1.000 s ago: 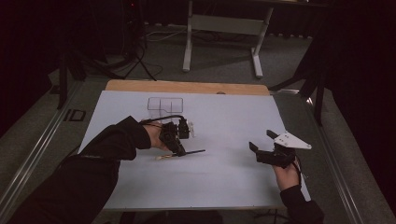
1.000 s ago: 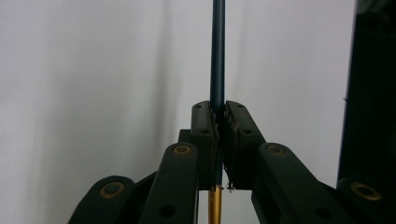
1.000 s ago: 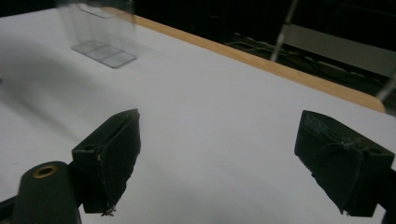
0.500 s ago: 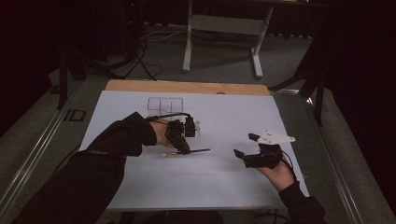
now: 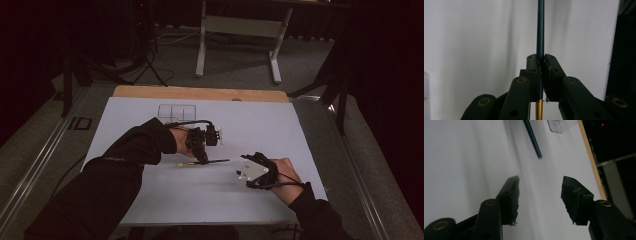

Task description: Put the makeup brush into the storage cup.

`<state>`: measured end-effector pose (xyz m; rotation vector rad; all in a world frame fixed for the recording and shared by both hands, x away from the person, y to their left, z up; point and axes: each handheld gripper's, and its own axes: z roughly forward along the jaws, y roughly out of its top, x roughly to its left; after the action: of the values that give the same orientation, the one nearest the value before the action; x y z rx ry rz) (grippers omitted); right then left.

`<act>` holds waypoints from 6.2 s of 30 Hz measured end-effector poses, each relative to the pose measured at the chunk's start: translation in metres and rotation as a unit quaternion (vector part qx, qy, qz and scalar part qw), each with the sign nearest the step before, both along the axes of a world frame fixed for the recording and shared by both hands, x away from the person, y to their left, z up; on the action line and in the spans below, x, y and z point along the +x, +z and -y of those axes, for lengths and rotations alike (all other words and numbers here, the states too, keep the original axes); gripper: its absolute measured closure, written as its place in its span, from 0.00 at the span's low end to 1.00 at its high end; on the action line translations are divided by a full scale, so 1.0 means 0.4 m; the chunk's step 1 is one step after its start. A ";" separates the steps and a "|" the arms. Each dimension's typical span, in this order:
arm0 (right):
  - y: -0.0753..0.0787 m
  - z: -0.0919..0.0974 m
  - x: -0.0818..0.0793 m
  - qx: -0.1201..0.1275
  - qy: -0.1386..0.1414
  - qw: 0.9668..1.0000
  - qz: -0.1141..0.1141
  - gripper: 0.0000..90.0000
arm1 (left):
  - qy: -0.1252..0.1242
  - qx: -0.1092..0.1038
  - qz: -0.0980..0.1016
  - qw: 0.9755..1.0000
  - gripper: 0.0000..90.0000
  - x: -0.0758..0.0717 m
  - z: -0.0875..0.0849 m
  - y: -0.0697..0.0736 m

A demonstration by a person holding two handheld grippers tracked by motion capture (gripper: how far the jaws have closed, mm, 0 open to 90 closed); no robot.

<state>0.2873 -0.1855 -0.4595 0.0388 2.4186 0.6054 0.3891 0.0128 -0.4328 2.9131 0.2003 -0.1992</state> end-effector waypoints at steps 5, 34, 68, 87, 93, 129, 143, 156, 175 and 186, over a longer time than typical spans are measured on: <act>-0.001 -0.030 -0.015 -0.033 0.026 0.998 0.040 0.61 | 0.000 0.005 -0.005 1.000 0.93 -0.001 0.022 -0.005; -0.074 -0.121 -0.035 -0.175 0.042 0.966 0.186 0.93 | -0.001 -0.022 -0.021 1.000 0.93 -0.001 0.080 0.018; -0.009 -0.057 0.023 -0.025 -0.089 0.996 0.011 0.95 | 0.116 -0.151 0.118 0.975 0.11 -0.022 -0.098 0.164; 0.009 0.005 0.067 0.144 -0.177 0.965 -0.131 0.95 | 0.198 -0.209 0.159 0.944 0.04 -0.084 -0.165 0.175; 0.018 0.037 0.080 0.236 -0.189 0.935 -0.186 0.95 | 0.211 -0.227 0.144 0.940 0.02 -0.095 -0.174 0.153; 0.004 0.089 0.110 0.380 -0.207 0.854 -0.289 0.95 | 0.426 -0.330 0.070 0.839 0.04 -0.114 -0.138 0.102; 0.001 0.086 0.110 0.378 -0.206 0.857 -0.285 0.95 | 0.477 -0.335 0.028 0.812 0.16 -0.045 -0.066 0.138; -0.001 0.083 0.110 0.375 -0.206 0.857 -0.286 0.95 | 0.482 -0.352 0.001 0.802 0.41 -0.011 -0.002 0.093; -0.006 0.080 0.114 0.374 -0.206 0.856 -0.292 0.95 | 0.488 -0.408 -0.043 0.770 0.89 0.001 0.033 0.037; -0.003 0.080 0.115 0.366 -0.207 0.858 -0.294 0.94 | 0.468 -0.432 -0.037 0.770 0.93 -0.014 0.042 0.042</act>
<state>0.3332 -0.2176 -0.4607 1.1838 2.4304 1.4167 0.3835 -0.0041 -0.4161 1.6205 1.1665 -0.1614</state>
